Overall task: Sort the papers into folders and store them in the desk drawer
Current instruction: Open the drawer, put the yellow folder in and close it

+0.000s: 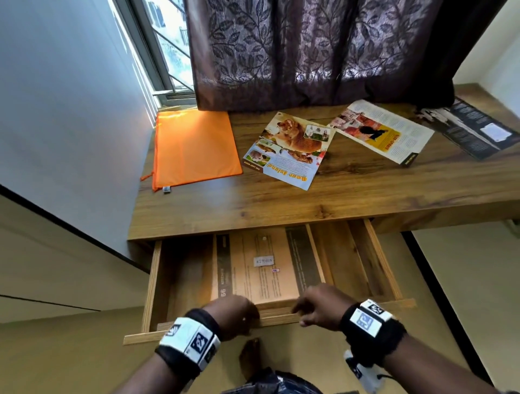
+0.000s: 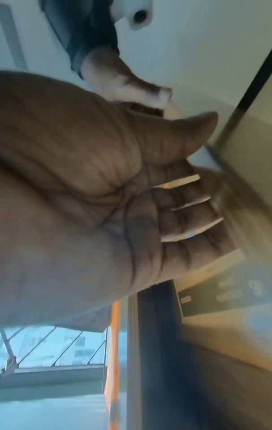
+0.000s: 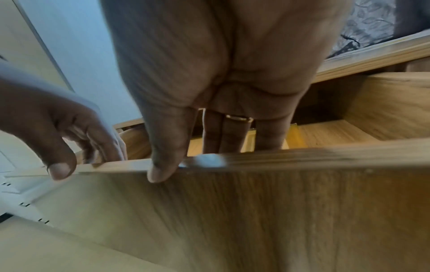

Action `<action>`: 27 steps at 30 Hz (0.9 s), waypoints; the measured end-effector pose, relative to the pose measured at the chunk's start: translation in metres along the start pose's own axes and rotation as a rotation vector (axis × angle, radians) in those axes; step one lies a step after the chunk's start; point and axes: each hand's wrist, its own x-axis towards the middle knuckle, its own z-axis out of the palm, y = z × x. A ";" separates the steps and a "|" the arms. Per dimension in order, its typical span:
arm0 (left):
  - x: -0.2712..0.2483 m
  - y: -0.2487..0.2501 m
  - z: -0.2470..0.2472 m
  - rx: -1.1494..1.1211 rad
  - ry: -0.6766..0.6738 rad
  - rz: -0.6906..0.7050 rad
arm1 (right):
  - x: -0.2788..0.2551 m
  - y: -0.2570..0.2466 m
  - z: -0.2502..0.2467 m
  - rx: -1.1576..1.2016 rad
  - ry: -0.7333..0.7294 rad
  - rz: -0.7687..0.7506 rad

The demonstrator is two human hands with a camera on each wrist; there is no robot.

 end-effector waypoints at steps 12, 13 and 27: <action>0.000 0.001 -0.001 0.127 0.344 0.009 | 0.007 -0.004 0.002 -0.276 0.291 -0.122; 0.002 -0.001 -0.003 0.170 0.392 0.013 | 0.010 -0.004 0.000 -0.306 0.329 -0.119; 0.062 -0.045 -0.072 0.350 0.513 -0.125 | 0.092 -0.015 -0.052 -0.542 0.562 0.082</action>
